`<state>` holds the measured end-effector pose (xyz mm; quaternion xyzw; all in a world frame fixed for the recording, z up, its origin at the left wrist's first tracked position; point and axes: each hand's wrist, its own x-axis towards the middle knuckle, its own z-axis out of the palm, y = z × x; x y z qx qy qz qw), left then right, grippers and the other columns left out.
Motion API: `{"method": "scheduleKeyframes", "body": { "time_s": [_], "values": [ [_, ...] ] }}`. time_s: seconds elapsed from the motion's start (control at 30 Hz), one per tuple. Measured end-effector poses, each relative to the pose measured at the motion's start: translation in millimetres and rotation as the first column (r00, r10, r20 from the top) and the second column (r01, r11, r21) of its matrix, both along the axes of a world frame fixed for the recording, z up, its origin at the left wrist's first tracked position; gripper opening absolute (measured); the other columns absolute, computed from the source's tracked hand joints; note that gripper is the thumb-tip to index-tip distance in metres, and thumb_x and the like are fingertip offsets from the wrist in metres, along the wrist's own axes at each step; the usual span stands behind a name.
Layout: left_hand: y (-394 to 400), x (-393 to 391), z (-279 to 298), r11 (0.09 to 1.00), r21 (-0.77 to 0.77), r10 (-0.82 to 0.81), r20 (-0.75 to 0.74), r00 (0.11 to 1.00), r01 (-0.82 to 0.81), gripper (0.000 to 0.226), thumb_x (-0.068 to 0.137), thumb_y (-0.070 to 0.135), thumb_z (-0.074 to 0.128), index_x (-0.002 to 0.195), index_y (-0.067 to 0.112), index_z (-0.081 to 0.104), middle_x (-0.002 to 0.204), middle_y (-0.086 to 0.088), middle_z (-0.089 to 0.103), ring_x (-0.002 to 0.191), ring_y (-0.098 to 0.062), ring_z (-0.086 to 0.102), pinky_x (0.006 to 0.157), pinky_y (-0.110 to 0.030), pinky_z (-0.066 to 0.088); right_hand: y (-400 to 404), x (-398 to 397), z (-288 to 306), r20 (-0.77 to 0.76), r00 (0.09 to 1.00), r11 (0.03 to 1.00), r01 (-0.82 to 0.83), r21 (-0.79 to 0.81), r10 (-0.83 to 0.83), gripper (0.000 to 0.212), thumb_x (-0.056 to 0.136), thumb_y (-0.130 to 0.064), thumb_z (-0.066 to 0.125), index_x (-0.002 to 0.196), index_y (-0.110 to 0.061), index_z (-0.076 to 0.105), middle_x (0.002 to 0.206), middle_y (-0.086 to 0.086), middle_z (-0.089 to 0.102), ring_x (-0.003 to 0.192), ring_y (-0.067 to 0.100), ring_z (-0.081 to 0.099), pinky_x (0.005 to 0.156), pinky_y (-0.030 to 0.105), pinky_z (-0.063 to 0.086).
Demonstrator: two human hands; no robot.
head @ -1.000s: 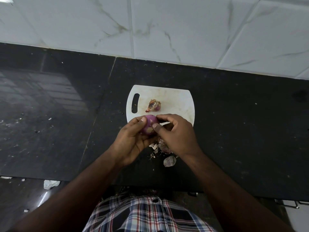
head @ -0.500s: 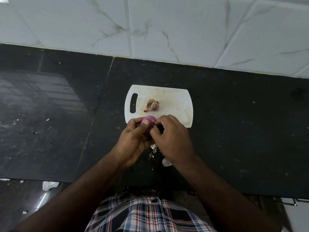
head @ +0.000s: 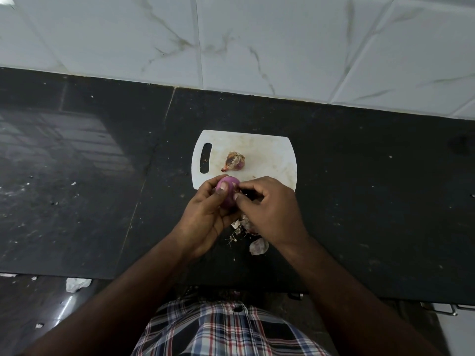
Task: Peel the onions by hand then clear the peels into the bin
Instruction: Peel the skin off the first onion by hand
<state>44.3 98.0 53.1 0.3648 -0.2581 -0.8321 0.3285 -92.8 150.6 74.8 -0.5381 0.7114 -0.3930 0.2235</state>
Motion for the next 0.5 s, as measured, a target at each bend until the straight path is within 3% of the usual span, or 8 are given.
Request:
{"method": "scheduleKeyframes", "body": {
  "time_s": [0.13,0.3,0.37,0.5],
  "values": [
    [2.8,-1.4,1.8,0.999,-0.030,-0.017,0.023,1.000,0.018,0.052,0.088,0.024,0.058,0.135,0.003,0.052,0.127,-0.022,0.065,0.109,-0.030,0.070,0.089,-0.038,0.060,-0.2,3.5,-7.5,-0.186,0.982,0.998,-0.045,-0.044,0.036,0.018,0.092,-0.025,0.065,0.101,-0.014,0.076,0.089,0.000,0.068,0.080,0.014,0.064,0.069,0.038,0.056],
    [1.9,2.5,0.9,0.995,-0.077,-0.060,0.049,0.997,0.064,0.050,0.086,0.020,0.062,0.133,0.007,0.052,0.125,-0.017,0.065,0.107,-0.027,0.070,0.087,-0.037,0.060,-0.4,4.4,-13.0,-0.310,0.948,0.998,-0.061,0.031,0.067,0.014,0.094,-0.029,0.058,0.094,-0.016,0.063,0.089,-0.002,0.057,0.076,0.014,0.054,0.063,0.034,0.049],
    [1.3,3.7,0.1,0.994,-0.078,-0.072,0.049,0.996,0.075,0.048,0.085,0.020,0.062,0.131,0.008,0.054,0.124,-0.015,0.065,0.108,-0.026,0.070,0.089,-0.038,0.060,-2.8,5.3,-14.8,-0.289,0.955,0.997,-0.053,0.056,0.067,0.012,0.093,-0.028,0.057,0.092,-0.016,0.058,0.088,-0.002,0.055,0.076,0.014,0.051,0.062,0.031,0.044],
    [-0.6,3.9,-2.2,0.995,-0.068,-0.066,0.020,0.998,0.067,0.045,0.088,0.019,0.060,0.131,0.009,0.055,0.130,-0.018,0.062,0.115,-0.032,0.066,0.094,-0.042,0.057,-7.9,4.4,-13.8,-0.050,0.998,0.994,0.054,0.090,-0.049,0.009,0.091,-0.024,0.057,0.087,-0.015,0.059,0.083,-0.002,0.059,0.076,0.014,0.054,0.064,0.029,0.043]
  ]
}}
